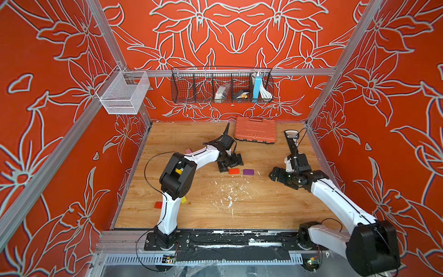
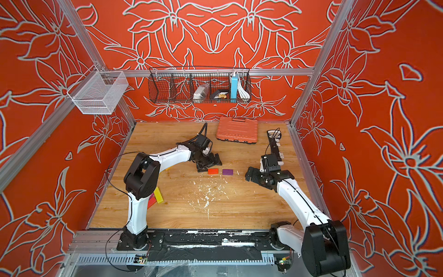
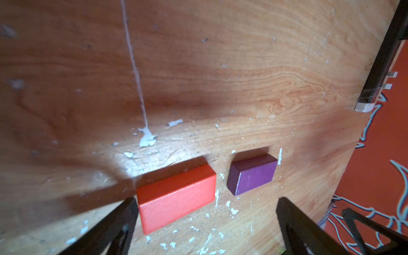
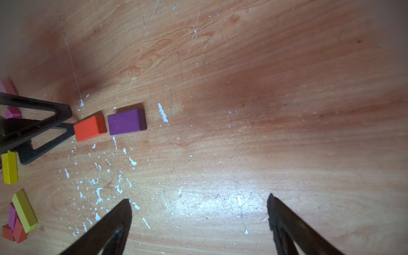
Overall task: Assemble the letter c with building blocks
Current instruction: Assemble the building block at the center of the board.
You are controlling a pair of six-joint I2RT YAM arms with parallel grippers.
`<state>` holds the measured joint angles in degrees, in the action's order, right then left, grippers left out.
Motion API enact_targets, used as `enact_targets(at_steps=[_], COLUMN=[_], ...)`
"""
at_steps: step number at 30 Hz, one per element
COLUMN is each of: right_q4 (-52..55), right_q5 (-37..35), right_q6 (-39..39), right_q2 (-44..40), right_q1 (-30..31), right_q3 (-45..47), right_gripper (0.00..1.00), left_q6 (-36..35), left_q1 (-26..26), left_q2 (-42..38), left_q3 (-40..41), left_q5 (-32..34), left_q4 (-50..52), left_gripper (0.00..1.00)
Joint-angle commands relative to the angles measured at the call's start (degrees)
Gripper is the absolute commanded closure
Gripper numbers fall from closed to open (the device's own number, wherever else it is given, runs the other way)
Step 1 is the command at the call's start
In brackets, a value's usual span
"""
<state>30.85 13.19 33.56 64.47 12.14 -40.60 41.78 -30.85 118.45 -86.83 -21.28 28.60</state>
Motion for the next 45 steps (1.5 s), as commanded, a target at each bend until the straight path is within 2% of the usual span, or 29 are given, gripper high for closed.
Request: enact_targets(at_steps=[1,45], right_q4=[-0.18,-0.17], right_q5=[0.08,-0.01], right_q6=[-0.16,-0.25], right_q2=[0.08,-0.49], right_q1=[-0.12,-0.43], right_q3=[-0.93,-0.12], right_gripper=[0.02,0.02], left_q6=[-0.19,1.29], left_q1=[-0.7,-3.07], left_q2=[1.18,4.59], left_q3=[-1.23,-6.0], left_q5=[-0.94,-1.22], left_q4=[0.76,1.37], left_gripper=[0.02,0.02])
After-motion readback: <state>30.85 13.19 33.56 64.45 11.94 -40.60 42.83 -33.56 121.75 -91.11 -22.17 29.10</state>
